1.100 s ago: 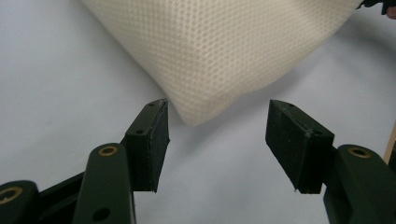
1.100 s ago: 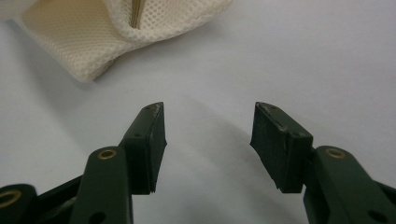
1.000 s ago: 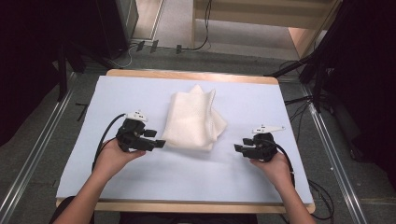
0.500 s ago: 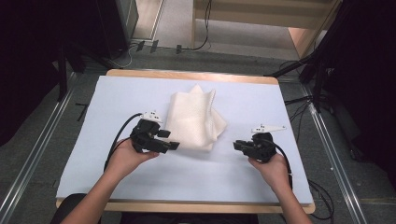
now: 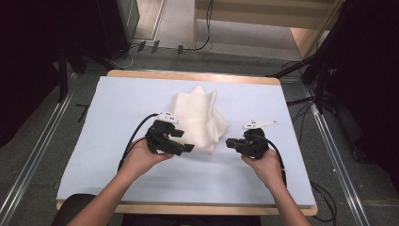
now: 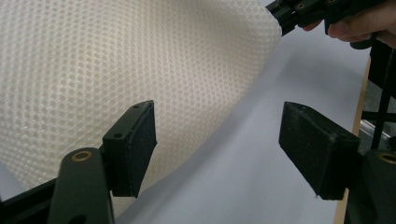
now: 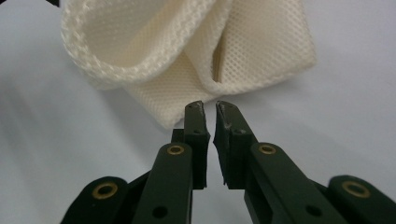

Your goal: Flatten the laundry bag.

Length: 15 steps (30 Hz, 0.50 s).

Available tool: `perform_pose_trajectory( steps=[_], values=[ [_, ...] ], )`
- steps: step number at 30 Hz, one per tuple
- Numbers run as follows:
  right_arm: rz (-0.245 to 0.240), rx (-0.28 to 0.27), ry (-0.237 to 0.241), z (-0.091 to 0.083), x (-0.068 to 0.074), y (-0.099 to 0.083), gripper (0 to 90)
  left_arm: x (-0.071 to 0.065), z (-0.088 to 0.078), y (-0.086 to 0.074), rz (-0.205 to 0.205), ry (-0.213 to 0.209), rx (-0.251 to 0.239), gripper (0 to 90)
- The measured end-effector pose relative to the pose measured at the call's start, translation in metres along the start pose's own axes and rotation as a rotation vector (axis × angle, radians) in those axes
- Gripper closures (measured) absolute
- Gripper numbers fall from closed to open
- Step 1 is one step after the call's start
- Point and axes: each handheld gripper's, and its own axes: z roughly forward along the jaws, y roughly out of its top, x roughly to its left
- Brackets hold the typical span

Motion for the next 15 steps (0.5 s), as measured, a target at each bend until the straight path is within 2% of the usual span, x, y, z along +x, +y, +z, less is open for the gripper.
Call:
perform_pose_trajectory(
  steps=[5,10,14,15],
  values=[
    [-0.037,-0.006,0.03,0.01,0.011,0.017,84.6,-0.002,0.013,0.002,0.002,-0.01,0.013,22.5],
    [-0.049,-0.022,0.044,0.013,0.018,0.027,84.6,-0.004,0.023,0.002,0.007,-0.016,0.011,19.1],
    [-0.066,-0.032,0.054,0.018,0.025,0.037,84.8,-0.004,0.032,0.002,0.018,0.041,0.009,17.3],
    [-0.075,-0.035,0.064,0.019,0.028,0.04,84.9,-0.001,0.034,0.002,0.006,0.041,-0.002,17.4]
  ],
)
